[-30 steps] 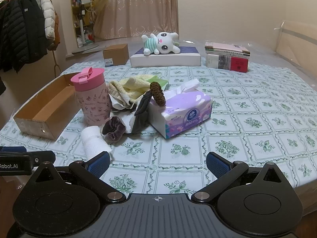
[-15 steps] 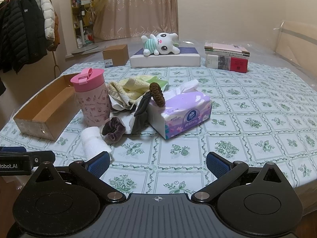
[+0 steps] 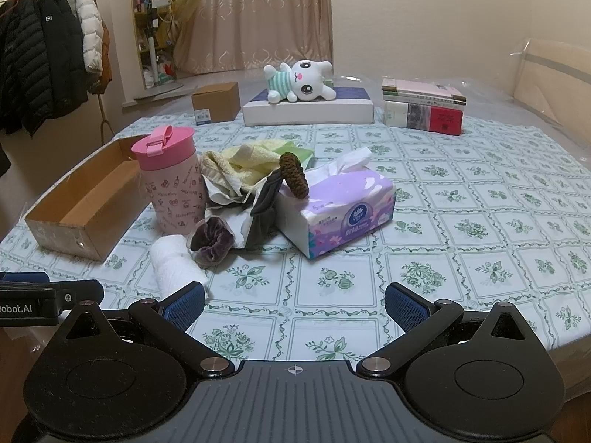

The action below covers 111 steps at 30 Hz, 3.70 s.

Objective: Organize soft objects

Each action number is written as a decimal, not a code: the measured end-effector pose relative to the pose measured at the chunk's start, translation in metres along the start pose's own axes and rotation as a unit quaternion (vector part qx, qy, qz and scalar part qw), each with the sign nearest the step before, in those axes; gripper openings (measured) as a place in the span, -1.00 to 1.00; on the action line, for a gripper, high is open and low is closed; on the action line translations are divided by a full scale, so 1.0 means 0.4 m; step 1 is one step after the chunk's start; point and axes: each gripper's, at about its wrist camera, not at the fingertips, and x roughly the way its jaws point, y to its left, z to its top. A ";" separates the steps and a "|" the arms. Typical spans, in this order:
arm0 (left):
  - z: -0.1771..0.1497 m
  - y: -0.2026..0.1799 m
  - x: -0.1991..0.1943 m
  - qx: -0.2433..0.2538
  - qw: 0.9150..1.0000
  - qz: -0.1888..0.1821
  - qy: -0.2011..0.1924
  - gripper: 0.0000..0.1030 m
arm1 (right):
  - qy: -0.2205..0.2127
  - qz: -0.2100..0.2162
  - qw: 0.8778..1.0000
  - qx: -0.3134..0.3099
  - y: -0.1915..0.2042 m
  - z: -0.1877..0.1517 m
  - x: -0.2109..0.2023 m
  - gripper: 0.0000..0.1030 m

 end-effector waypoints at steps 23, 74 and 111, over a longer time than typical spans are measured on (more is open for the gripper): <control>-0.007 -0.006 0.007 -0.002 1.000 -0.001 0.002 0.82 | 0.001 -0.001 1.000 0.000 -0.003 -0.006 0.008 0.99; 0.052 0.009 0.340 -0.051 0.996 -0.021 0.075 0.01 | 0.050 -0.002 0.999 0.008 -0.096 -0.016 0.218 0.99; 0.121 0.172 0.242 0.090 0.995 -0.021 0.027 -0.36 | 0.041 0.053 0.989 -0.131 0.218 0.050 0.459 -0.02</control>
